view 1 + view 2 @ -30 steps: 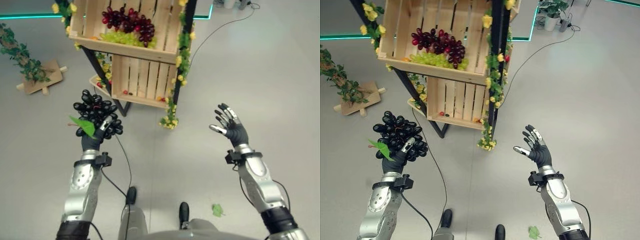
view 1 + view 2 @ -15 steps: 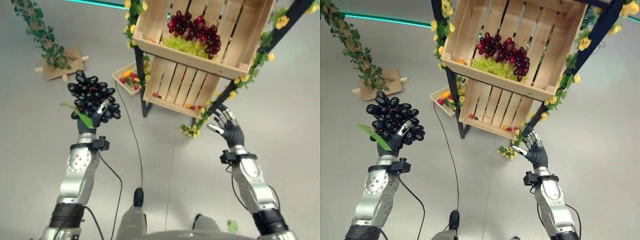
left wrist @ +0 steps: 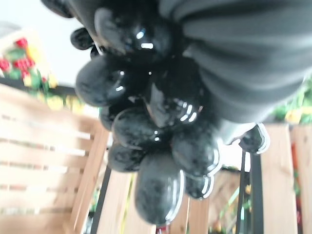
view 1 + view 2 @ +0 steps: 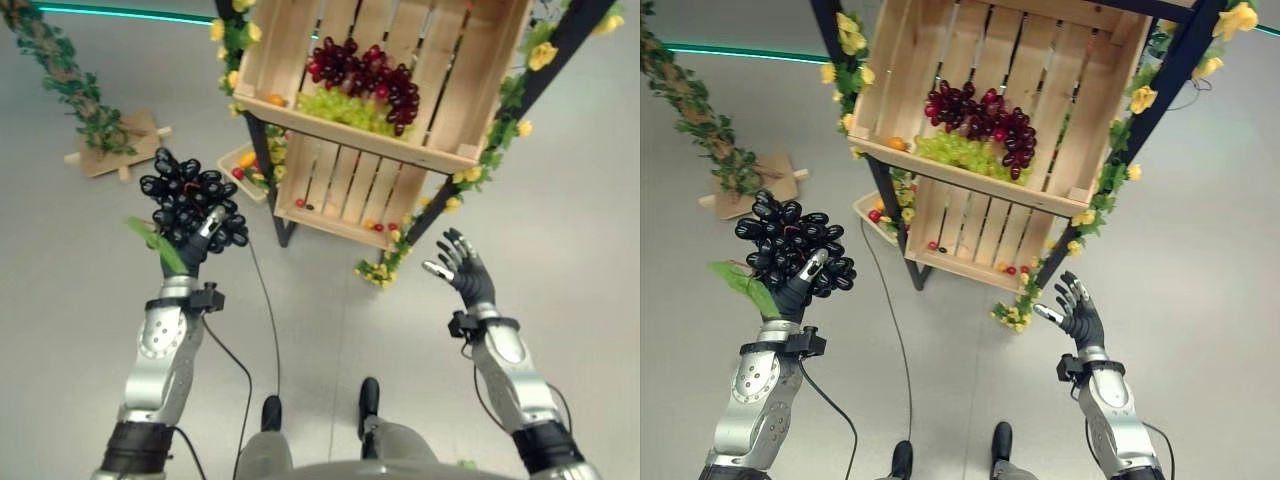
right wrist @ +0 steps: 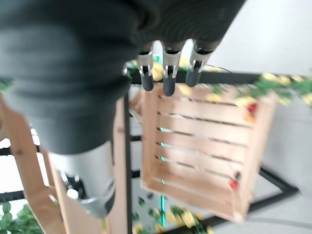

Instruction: Pick up the fruits from the basket on one side to the basket on the other side

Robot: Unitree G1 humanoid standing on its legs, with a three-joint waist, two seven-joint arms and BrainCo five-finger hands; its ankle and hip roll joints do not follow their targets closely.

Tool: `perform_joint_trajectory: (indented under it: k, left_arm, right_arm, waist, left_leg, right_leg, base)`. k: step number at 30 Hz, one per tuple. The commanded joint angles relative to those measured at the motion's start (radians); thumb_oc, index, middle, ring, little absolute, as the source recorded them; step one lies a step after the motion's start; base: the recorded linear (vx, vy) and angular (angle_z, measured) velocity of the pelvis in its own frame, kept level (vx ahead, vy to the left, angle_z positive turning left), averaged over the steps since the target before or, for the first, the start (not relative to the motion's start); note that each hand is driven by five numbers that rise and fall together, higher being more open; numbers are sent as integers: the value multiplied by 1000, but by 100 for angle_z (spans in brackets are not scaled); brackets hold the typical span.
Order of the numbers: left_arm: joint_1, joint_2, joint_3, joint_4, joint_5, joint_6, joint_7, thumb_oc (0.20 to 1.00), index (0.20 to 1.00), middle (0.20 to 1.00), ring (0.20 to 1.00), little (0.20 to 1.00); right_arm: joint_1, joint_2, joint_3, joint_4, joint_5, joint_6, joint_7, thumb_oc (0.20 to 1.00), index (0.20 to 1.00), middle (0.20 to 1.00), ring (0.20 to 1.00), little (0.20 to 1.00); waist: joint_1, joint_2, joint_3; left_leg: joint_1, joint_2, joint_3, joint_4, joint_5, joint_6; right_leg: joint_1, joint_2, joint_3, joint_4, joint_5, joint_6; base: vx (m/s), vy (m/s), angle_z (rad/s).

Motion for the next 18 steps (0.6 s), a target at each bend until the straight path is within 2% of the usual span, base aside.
perform_joint_trajectory:
  k: [1, 7, 13, 15, 16, 17, 18]
  left_arm:
    - [-93, 26, -32, -88, -23, -41, -41, 200, 200, 200, 200, 200]
    - [-111, 20, -54, -99, -34, -30, -61, 200, 200, 200, 200, 200]
    - [-171, 26, -59, -43, -31, -35, -32, 200, 200, 200, 200, 200]
    - [-217, 40, -58, 17, -45, -46, -10, 200, 200, 200, 200, 200]
    - [-221, 41, -58, 21, -46, -48, -11, 200, 200, 200, 200, 200]
    - [-259, 41, -63, 51, -52, -53, 2, 200, 200, 200, 200, 200]
    - [-264, 41, -65, 54, -53, -54, 2, 200, 200, 200, 200, 200]
  right_arm:
    - [7, -9, -36, -60, 19, -43, 13, 1000, 1000, 1000, 1000, 1000]
    - [39, -1, -23, -34, 14, -30, 39, 1000, 1000, 1000, 1000, 1000]
    - [55, -4, -8, -14, 12, -21, 56, 1000, 1000, 1000, 1000, 1000]
    - [33, -16, 9, -6, 36, -24, 65, 1000, 1000, 1000, 1000, 1000]
    - [31, -15, 8, -5, 37, -25, 65, 1000, 1000, 1000, 1000, 1000]
    - [21, -25, 17, 9, 43, -25, 65, 1000, 1000, 1000, 1000, 1000]
    - [19, -25, 16, 11, 43, -26, 65, 1000, 1000, 1000, 1000, 1000]
  waist:
    - [-11, 15, -72]
    - [-26, 17, -84]
    - [-51, 30, -89]
    - [-53, 16, -54]
    - [-53, 18, -52]
    - [-42, 9, -18]
    - [-45, 11, -15]
  left_leg:
    - [-20, -39, -18, 32, -91, 34]
    - [19, -23, -1, 35, -105, 27]
    - [46, -10, 11, 54, -123, 18]
    - [-30, -31, -10, 265, -170, 9]
    - [-41, -29, -12, 284, -179, 9]
    - [-111, -60, -70, 419, -167, -3]
    - [-117, -61, -74, 429, -170, -3]
  right_leg:
    - [79, -81, -28, 64, -217, 101]
    - [120, -63, -4, 39, -224, 89]
    - [144, -52, 10, 39, -240, 80]
    - [131, -54, 43, 63, -250, 62]
    - [129, -53, 42, 65, -251, 62]
    - [139, -60, 55, 69, -252, 48]
    - [139, -59, 52, 69, -252, 48]
  base:
    - [43, -63, -16]
    - [28, -59, -19]
    - [18, -48, -4]
    - [-68, -101, -10]
    - [-99, -41, -24]
    - [-74, 3, -25]
    - [-94, 8, -33]
